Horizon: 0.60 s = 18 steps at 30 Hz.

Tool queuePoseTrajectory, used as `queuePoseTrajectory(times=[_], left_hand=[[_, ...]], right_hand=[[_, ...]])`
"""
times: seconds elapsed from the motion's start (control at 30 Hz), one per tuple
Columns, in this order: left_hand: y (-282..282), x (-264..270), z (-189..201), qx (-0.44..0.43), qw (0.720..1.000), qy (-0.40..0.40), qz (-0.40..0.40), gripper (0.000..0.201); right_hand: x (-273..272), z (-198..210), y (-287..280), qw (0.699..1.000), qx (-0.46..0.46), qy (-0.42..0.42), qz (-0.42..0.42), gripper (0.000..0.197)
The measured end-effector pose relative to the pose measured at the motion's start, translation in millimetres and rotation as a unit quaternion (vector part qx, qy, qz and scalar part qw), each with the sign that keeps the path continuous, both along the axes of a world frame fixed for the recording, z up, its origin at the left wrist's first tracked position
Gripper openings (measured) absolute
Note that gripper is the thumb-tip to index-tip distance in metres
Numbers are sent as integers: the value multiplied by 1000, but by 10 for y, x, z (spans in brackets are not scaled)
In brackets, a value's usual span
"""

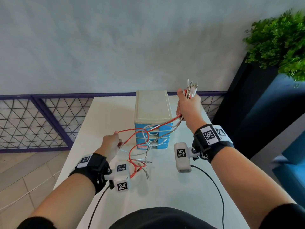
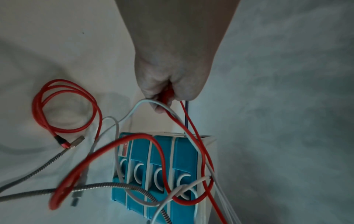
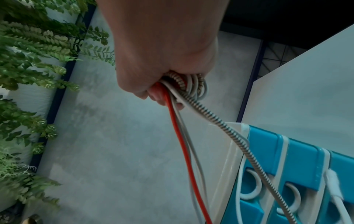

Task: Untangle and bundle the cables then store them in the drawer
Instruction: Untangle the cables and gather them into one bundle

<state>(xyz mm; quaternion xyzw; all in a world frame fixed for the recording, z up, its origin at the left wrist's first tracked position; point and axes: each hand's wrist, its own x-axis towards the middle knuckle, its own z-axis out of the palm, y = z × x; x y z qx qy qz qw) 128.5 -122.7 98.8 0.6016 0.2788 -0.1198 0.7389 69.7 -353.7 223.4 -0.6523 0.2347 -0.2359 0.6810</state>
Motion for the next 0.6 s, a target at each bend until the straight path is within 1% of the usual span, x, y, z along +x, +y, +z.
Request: queuePoseTrajectory(times=[0.07, 0.13, 0.17, 0.23, 0.27, 0.3, 0.33, 0.4, 0.43, 0.47, 0.5, 0.53, 0.6], left_hand=[[15, 18, -39, 50, 998, -28, -29, 30], [39, 34, -74, 112, 986, -88, -84, 34], [51, 36, -81, 136, 978, -113, -113, 31], [57, 26, -41, 170, 960, -147, -168, 13], [53, 27, -18, 204, 942, -169, -205, 12], [42, 28, 4, 248, 915, -199, -248, 22], [27, 26, 32, 303, 873, -240, -298, 30], [19, 9, 70, 414, 764, -338, -362, 36], [19, -6, 86, 450, 713, -384, -375, 38], [27, -29, 108, 473, 670, -424, -382, 39], [32, -44, 129, 486, 639, -454, -387, 41], [25, -76, 178, 486, 620, -476, -391, 40], [-10, -122, 236, 456, 600, -509, -416, 38]], right_hand=[[12, -7, 27, 1000, -3, 3, 2, 33], [24, -7, 42, 1000, 5, 0, 3, 34], [32, -3, 46, 1000, 10, -3, 4, 34], [42, 16, 67, 1000, 20, -8, 7, 34], [46, 29, 82, 1000, 27, -12, 9, 34], [52, 37, 102, 999, 34, -15, 13, 33], [58, 47, 122, 999, 42, -19, 19, 33], [66, 58, 166, 998, 51, -21, 34, 33], [72, 54, 191, 998, 52, -21, 42, 33], [76, 50, 214, 997, 50, -20, 50, 32], [81, 45, 237, 997, 48, -17, 58, 32], [80, 48, 257, 997, 47, -13, 65, 32], [81, 53, 291, 996, 51, -7, 73, 32]])
